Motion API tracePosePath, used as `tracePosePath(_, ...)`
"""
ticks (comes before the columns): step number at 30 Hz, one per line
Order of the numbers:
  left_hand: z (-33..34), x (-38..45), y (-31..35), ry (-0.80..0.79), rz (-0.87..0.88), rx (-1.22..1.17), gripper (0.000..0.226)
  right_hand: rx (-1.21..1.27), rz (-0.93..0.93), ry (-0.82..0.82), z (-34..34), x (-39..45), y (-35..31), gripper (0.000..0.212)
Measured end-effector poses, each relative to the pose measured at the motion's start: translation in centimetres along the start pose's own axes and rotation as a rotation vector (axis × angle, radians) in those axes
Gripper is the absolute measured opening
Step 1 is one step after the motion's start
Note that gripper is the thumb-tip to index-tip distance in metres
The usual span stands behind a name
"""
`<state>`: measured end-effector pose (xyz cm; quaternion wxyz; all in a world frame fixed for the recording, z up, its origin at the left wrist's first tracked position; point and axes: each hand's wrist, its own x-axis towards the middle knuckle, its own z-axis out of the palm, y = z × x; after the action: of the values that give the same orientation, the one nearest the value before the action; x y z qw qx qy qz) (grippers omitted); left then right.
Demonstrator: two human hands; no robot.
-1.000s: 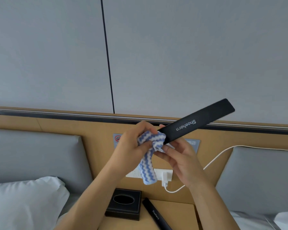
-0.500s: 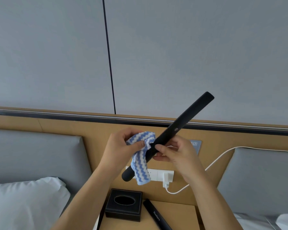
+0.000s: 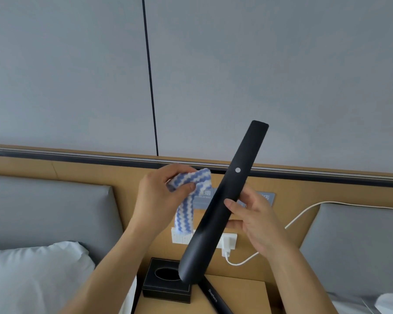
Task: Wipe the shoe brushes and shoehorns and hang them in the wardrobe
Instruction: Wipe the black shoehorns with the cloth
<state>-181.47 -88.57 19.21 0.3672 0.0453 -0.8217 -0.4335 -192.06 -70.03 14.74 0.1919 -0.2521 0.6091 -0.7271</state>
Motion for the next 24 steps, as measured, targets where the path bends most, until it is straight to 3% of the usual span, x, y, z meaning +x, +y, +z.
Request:
tracePosePath(4,1.4,0.6,1.8,0.017,0.165,0.041,0.029,0.032,-0.047,-0.080,0.4,0.3,-0.3,0.045)
tracePosePath(10,3.0,1.2,2.3,0.006,0.371,0.188,0.023,-0.022,-0.092,-0.093,0.8,0.6,-0.7,0.039)
tracePosePath(13,3.2,1.3,2.1,0.025,0.399,0.220,0.022,-0.051,-0.094,-0.128,0.7,0.4,-1.0,0.034)
tracePosePath(24,0.4,10.0,5.6,0.114,0.369,0.355,0.022,-0.056,-0.085,-0.246,2.0,0.2,-1.0,0.045)
